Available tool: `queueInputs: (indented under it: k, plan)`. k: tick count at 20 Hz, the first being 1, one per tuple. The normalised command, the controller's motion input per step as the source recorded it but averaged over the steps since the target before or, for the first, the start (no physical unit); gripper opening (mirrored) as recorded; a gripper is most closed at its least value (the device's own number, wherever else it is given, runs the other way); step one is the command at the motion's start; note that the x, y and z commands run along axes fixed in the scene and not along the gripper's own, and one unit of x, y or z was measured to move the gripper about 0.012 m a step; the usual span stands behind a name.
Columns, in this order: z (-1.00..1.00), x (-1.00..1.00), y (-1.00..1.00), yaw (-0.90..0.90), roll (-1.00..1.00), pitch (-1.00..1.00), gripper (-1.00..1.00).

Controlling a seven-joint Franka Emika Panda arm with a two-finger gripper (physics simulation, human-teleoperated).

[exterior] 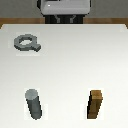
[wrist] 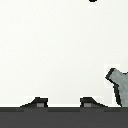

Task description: Put the loop with the handle onto the peg.

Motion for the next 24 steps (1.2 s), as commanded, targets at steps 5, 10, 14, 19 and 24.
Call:
queueInputs:
  k: [5, 10, 14, 19, 24]
  plan:
    - [0.0, 0.0, 0.0, 0.0, 0.0, 0.0, 1.0]
    - [0.0, 0.0, -0.6, 0.0, 0.0, 0.0, 1.0]
    - [0.0, 0.0, -1.0, 0.0, 0.0, 0.0, 1.0]
    - [0.0, 0.0, -1.0, 0.03, 0.0, 0.0, 1.0]
    - [0.0, 0.0, 0.0, 0.68, 0.0, 0.0, 1.0]
